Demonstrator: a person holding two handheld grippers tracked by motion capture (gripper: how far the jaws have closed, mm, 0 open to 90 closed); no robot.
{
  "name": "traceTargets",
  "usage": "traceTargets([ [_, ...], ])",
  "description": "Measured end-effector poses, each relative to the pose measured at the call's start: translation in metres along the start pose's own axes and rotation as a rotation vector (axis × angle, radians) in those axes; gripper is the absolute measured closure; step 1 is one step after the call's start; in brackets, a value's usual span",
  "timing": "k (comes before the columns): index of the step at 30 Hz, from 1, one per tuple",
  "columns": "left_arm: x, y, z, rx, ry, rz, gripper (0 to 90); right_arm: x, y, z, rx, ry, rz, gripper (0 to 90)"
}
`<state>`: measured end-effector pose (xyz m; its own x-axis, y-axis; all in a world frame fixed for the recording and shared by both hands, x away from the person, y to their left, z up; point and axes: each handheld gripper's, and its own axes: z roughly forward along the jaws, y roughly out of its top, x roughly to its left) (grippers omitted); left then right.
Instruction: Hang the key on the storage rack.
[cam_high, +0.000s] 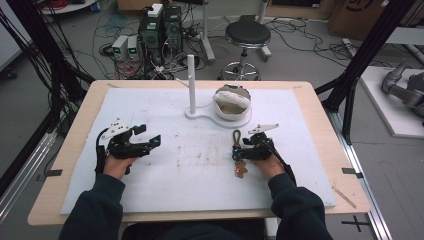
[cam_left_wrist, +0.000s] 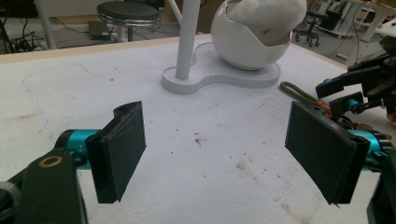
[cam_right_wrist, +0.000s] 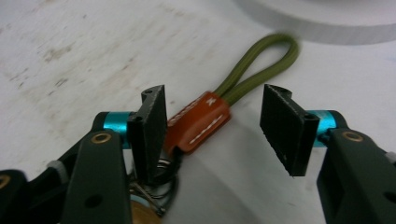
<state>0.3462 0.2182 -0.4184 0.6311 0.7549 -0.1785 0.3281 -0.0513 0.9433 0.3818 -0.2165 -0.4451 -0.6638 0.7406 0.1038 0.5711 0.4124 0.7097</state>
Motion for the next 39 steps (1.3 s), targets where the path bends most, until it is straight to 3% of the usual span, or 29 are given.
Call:
traceTargets([
  [1,0.0,0.0,0.0,0.001,-0.001,0.002,20.0,0.005,0.001,0.005,0.025,0.002,-0.035,44.7],
  [2,0.0,0.0,0.0,0.001,-0.003,0.0,20.0,0.005,0.001,0.005,0.025,0.002,-0.035,44.7],
  [3,0.0,0.0,0.0,0.002,-0.001,0.001,20.1,0.009,0.003,0.005,0.046,-0.009,-0.077,56.1],
  [6,0.001,0.0,0.0,0.003,-0.001,0.001,20.1,0.011,0.005,0.004,0.056,-0.015,-0.11,58.6],
  [13,0.002,0.0,-0.001,0.002,0.004,-0.003,20.2,0.008,0.006,0.001,0.044,0.005,-0.083,59.4],
  [14,0.003,0.0,-0.001,0.003,0.003,-0.003,20.2,0.008,0.007,-0.003,0.011,0.017,-0.078,59.5],
  [18,0.003,0.0,-0.001,0.003,0.004,-0.005,20.3,0.008,0.008,-0.01,-0.04,0.03,-0.077,59.6],
  [20,0.003,0.0,0.0,0.001,0.009,-0.009,20.3,0.01,0.01,-0.017,-0.103,0.047,-0.082,59.6],
  [22,0.003,-0.001,0.0,0.0,0.008,-0.009,20.3,0.011,0.011,-0.019,-0.113,0.051,-0.085,59.6],
  [23,0.004,-0.001,0.0,0.002,0.007,-0.01,20.3,0.014,0.014,-0.025,-0.158,0.055,-0.101,59.7],
  [25,0.004,-0.001,0.0,0.004,0.008,-0.007,20.3,0.016,0.015,-0.027,-0.173,0.056,-0.107,59.7],
  [26,0.004,-0.001,0.0,0.005,0.008,-0.009,20.4,0.018,0.018,-0.031,-0.206,0.061,-0.114,59.7],
  [31,0.004,-0.001,0.0,0.002,0.009,-0.014,20.4,0.026,0.025,-0.033,-0.245,0.062,-0.15,59.7],
  [34,0.005,-0.001,-0.001,0.0,0.011,-0.015,20.4,0.036,0.034,-0.036,-0.282,0.058,-0.2,59.8],
  [39,0.006,-0.001,-0.001,-0.005,0.014,-0.02,20.4,0.043,0.048,-0.038,-0.332,0.064,-0.228,59.7],
])
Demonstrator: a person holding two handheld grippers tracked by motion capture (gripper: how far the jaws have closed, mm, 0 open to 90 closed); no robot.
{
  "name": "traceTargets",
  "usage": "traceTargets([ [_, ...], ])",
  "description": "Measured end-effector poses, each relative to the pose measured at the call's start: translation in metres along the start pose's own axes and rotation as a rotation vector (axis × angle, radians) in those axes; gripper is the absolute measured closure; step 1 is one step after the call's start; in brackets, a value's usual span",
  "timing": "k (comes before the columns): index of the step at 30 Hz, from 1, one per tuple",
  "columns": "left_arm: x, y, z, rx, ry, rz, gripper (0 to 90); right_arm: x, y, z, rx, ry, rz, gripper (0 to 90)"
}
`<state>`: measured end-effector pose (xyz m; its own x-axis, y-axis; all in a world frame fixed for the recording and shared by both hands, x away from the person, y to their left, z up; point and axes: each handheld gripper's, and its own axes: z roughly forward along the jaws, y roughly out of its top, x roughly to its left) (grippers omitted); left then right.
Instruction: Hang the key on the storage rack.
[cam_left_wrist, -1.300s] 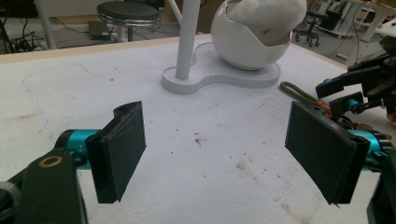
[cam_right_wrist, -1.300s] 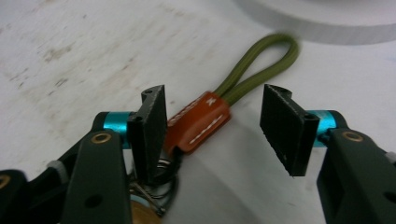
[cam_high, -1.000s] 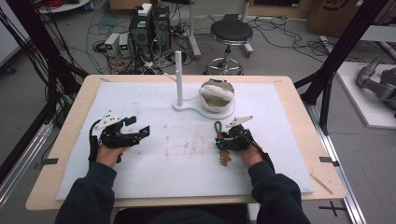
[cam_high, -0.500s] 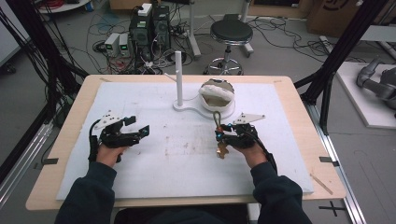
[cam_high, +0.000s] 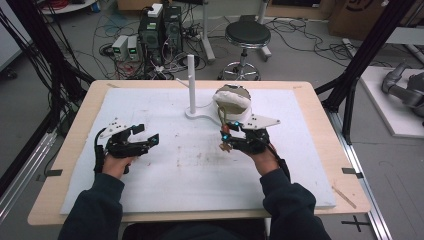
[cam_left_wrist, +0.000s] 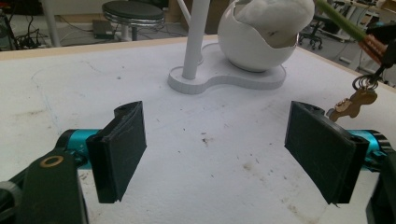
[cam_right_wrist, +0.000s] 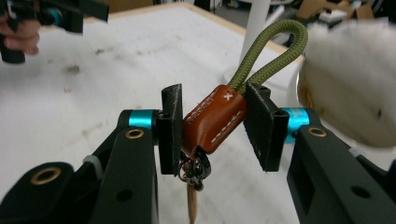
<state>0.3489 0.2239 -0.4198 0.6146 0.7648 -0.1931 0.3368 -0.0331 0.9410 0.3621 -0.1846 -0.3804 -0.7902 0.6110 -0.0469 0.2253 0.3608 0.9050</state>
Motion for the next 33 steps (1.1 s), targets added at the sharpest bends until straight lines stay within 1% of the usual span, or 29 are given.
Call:
traceTargets([
  [1,0.001,0.0,0.0,0.001,0.0,-0.002,20.4,0.001,0.008,0.004,-0.02,-0.001,-0.013,59.8],
  [2,0.001,0.0,0.0,0.001,0.0,-0.002,20.4,0.001,0.008,0.004,-0.02,-0.001,-0.013,59.8],
  [3,0.001,0.0,-0.001,-0.003,0.002,-0.005,20.4,0.002,0.016,0.009,-0.043,0.002,-0.023,59.7],
  [4,0.001,0.0,-0.001,-0.003,0.002,-0.005,20.4,0.002,0.016,0.009,-0.043,0.002,-0.023,59.7],
  [5,0.002,0.0,-0.001,-0.002,0.003,-0.004,20.4,0.004,0.025,0.014,-0.053,0.003,-0.044,59.7],
  [6,0.002,0.0,-0.002,-0.003,0.004,-0.007,20.4,0.004,0.025,0.014,-0.053,0.003,-0.044,59.7],
  [7,0.003,0.0,-0.002,-0.003,0.005,-0.008,20.4,0.005,0.033,0.019,-0.07,0.003,-0.057,59.7],
  [8,0.003,0.0,-0.002,-0.005,0.007,-0.009,20.4,0.005,0.033,0.019,-0.07,0.003,-0.057,59.7],
  [10,0.003,0.0,-0.003,-0.005,0.008,-0.011,20.4,0.006,0.044,0.024,-0.077,0.005,-0.073,59.7],
  [11,0.004,0.0,-0.003,-0.006,0.008,-0.012,20.4,0.007,0.054,0.029,-0.099,0.006,-0.085,59.7],
  [12,0.004,0.0,-0.003,-0.006,0.008,-0.012,20.4,0.007,0.054,0.029,-0.099,0.006,-0.085,59.7],
  [13,0.004,0.0,-0.003,-0.005,0.007,-0.013,20.4,0.008,0.066,0.034,-0.107,0.008,-0.105,59.7],
  [14,0.004,0.0,-0.002,-0.004,0.007,-0.012,20.4,0.008,0.066,0.034,-0.107,0.008,-0.105,59.7],
  [15,0.004,0.0,-0.002,-0.005,0.007,-0.013,20.4,0.009,0.076,0.041,-0.114,0.013,-0.126,59.7],
  [16,0.003,0.0,-0.002,-0.002,0.005,-0.012,20.4,0.009,0.076,0.041,-0.114,0.013,-0.126,59.7],
  [17,0.004,0.0,-0.002,-0.003,0.005,-0.01,20.4,0.011,0.085,0.049,-0.106,0.013,-0.146,59.7],
  [18,0.004,0.0,-0.002,-0.004,0.004,-0.011,20.4,0.011,0.085,0.049,-0.106,0.013,-0.146,59.7],
  [20,0.003,0.0,-0.002,-0.004,0.004,-0.012,20.4,0.011,0.094,0.061,-0.092,0.005,-0.159,59.7],
  [23,0.004,0.0,-0.003,-0.004,0.004,-0.013,20.4,0.012,0.1,0.07,-0.081,-0.011,-0.162,59.7],
  [24,0.004,0.0,-0.003,-0.004,0.004,-0.013,20.4,0.012,0.1,0.07,-0.081,-0.011,-0.162,59.7],
  [27,0.005,-0.001,-0.003,-0.006,0.003,-0.016,20.4,0.012,0.101,0.078,-0.058,-0.037,-0.16,59.7],
  [29,0.005,-0.001,-0.003,-0.003,0.002,-0.016,20.4,0.008,0.101,0.084,-0.036,-0.062,-0.15,59.7],
  [31,0.005,-0.001,-0.003,-0.003,0.001,-0.017,20.4,0.006,0.099,0.088,-0.013,-0.076,-0.144,59.7],
  [32,0.005,-0.001,-0.003,-0.004,0.003,-0.015,20.4,0.006,0.099,0.088,-0.013,-0.076,-0.144,59.7],
  [33,0.005,-0.001,-0.003,-0.002,0.002,-0.017,20.5,0.003,0.097,0.091,0.0,-0.089,-0.14,59.7],
])
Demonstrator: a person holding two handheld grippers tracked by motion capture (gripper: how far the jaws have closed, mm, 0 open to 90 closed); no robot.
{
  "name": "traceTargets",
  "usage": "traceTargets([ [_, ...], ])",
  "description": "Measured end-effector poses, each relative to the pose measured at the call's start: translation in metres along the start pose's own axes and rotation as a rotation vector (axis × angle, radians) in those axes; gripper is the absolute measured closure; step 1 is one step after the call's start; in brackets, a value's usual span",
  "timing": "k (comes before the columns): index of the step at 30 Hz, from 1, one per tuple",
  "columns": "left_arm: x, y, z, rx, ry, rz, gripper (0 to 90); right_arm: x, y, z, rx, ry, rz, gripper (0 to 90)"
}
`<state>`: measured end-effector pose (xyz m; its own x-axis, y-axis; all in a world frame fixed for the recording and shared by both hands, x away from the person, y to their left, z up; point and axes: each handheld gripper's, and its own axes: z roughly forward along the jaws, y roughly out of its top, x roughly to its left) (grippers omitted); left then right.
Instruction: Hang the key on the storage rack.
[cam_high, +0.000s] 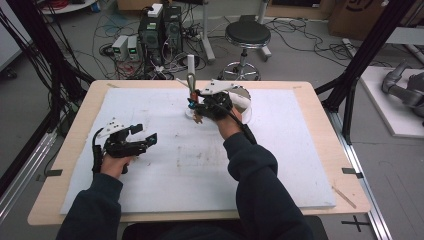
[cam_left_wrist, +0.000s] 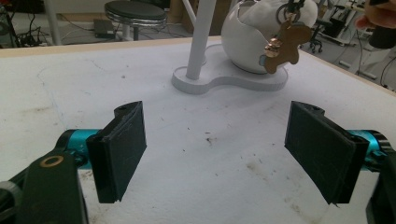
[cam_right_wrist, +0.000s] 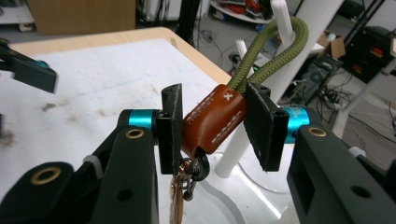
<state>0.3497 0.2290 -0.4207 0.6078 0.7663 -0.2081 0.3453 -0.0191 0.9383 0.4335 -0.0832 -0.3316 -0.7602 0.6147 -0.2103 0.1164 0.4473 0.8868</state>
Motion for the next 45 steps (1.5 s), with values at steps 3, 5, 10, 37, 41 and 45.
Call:
traceTargets([
  [3,0.0,0.0,0.0,0.003,-0.002,0.004,20.4,-0.003,-0.003,0.006,0.02,-0.009,0.008,59.7],
  [5,0.0,0.0,0.0,0.003,-0.004,0.004,20.4,-0.005,-0.004,0.008,0.02,-0.014,0.014,59.6],
  [10,0.001,0.0,0.0,0.004,0.0,-0.005,20.6,-0.007,-0.007,0.012,0.019,-0.003,0.039,56.7],
  [37,-0.002,0.0,0.0,-0.002,-0.009,0.002,21.0,-0.048,-0.087,-0.109,-0.014,-0.025,0.234,25.7],
  [41,-0.003,0.0,0.001,-0.008,-0.012,0.003,21.0,-0.049,-0.114,-0.128,0.017,-0.052,0.246,24.3],
  [45,-0.003,0.001,0.001,-0.02,-0.015,-0.002,21.0,-0.051,-0.138,-0.144,0.055,-0.097,0.247,23.2],
])
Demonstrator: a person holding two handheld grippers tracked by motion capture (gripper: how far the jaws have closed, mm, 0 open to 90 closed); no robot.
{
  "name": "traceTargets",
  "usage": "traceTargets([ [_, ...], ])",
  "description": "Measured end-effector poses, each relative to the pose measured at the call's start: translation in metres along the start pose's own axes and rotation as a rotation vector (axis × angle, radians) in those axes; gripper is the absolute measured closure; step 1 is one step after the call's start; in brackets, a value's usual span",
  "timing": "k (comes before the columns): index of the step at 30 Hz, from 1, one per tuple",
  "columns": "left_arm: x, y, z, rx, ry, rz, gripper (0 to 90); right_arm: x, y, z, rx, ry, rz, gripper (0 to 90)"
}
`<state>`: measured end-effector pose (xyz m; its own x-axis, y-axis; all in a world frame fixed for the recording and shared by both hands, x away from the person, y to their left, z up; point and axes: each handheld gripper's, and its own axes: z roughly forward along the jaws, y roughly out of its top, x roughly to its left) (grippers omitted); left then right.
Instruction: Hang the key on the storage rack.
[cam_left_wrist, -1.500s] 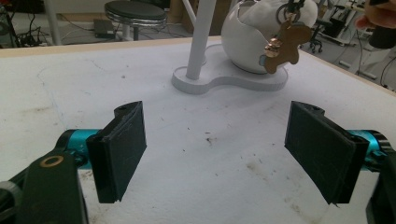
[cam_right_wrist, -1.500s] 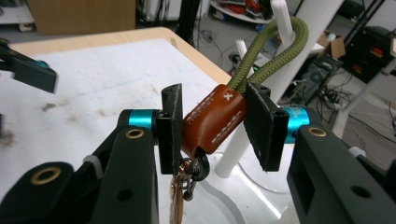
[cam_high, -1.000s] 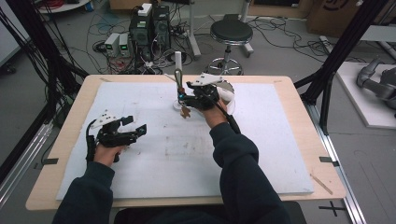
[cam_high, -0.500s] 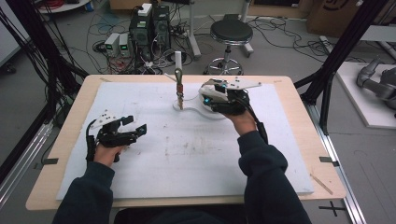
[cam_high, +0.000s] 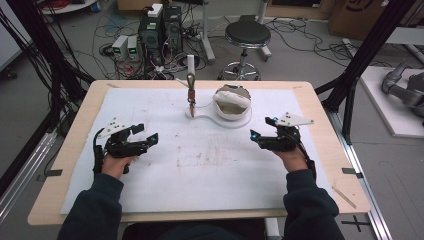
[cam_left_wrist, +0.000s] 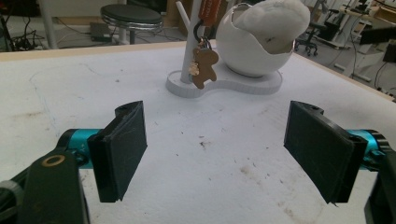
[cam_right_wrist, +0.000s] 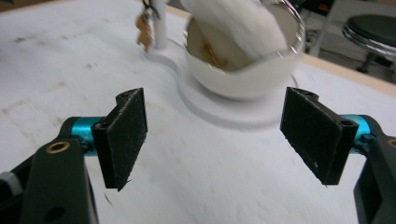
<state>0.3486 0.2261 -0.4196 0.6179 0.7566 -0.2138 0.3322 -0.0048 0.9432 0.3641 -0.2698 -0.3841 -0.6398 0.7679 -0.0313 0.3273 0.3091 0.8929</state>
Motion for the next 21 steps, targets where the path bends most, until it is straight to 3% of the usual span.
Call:
traceTargets([
  [5,0.001,0.001,-0.002,-0.015,-0.001,-0.005,21.0,-0.011,-0.026,-0.017,0.05,-0.071,0.017,22.7],
  [11,0.002,0.001,-0.002,-0.024,-0.003,-0.01,21.0,-0.015,-0.036,-0.025,0.087,-0.117,0.009,22.7],
  [21,0.004,0.0,0.0,-0.017,0.006,-0.013,21.3,-0.017,-0.037,-0.019,0.102,-0.109,0.015,22.7],
])
